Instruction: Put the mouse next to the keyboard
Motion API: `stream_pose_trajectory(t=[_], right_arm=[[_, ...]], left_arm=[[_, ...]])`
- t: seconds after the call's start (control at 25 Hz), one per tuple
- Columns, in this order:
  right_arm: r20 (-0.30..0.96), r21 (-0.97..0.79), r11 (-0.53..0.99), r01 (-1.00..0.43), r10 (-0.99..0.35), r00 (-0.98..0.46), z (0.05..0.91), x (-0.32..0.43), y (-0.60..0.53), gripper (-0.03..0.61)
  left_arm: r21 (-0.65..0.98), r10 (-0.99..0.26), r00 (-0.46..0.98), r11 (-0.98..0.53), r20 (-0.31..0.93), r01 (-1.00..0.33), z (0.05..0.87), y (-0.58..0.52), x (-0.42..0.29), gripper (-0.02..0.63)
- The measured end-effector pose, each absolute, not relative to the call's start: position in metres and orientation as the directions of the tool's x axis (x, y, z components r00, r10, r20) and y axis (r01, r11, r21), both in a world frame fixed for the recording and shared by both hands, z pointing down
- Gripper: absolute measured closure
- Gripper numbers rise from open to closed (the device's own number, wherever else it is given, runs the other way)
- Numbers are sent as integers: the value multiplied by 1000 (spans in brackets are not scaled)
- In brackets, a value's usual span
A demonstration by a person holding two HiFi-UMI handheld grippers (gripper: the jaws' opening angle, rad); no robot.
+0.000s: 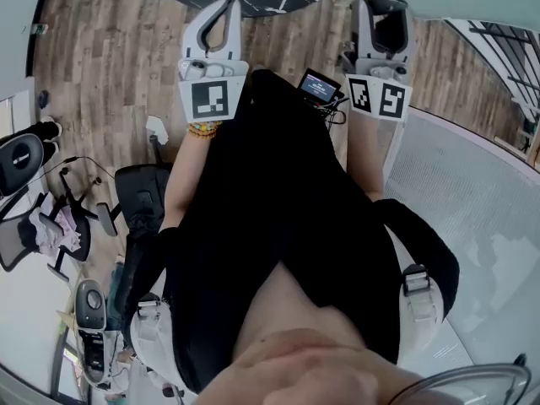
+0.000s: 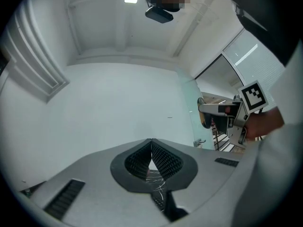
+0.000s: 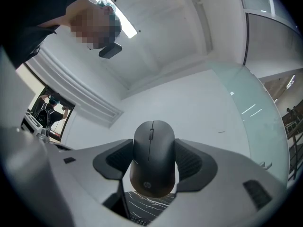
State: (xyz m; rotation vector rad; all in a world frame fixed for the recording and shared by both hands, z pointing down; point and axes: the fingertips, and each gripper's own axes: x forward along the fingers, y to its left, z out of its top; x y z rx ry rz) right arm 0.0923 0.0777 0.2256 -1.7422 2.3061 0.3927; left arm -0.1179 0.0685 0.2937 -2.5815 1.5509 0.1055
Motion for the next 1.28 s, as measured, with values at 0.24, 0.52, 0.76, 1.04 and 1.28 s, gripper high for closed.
stream_pose_trajectory(t=[0.24,0.52,0.76,1.04,1.28], right_arm=[[-346,76,263,-962,-898,-273,224,88,46,291],[-355,29,232,-972,-907,-227,237,104,-8,291],[-380,18,217,-976,-902,-207,233,118,-58,293],[-384,-10,215,-977,-903,-195,243,143,-120,293],[-379,-8,241,-971,-899,-220,255,156,-161,294]], left_arm=[[-60,-888,448,-444,-106,-894,298,41,-131,600],[-113,-892,441,-431,-96,-896,296,-14,-137,600],[-147,-883,461,-446,-91,-883,287,-65,-123,600],[-181,-873,481,-462,-76,-868,292,-124,-96,600],[-175,-887,459,-445,-45,-878,305,-153,-82,600]])
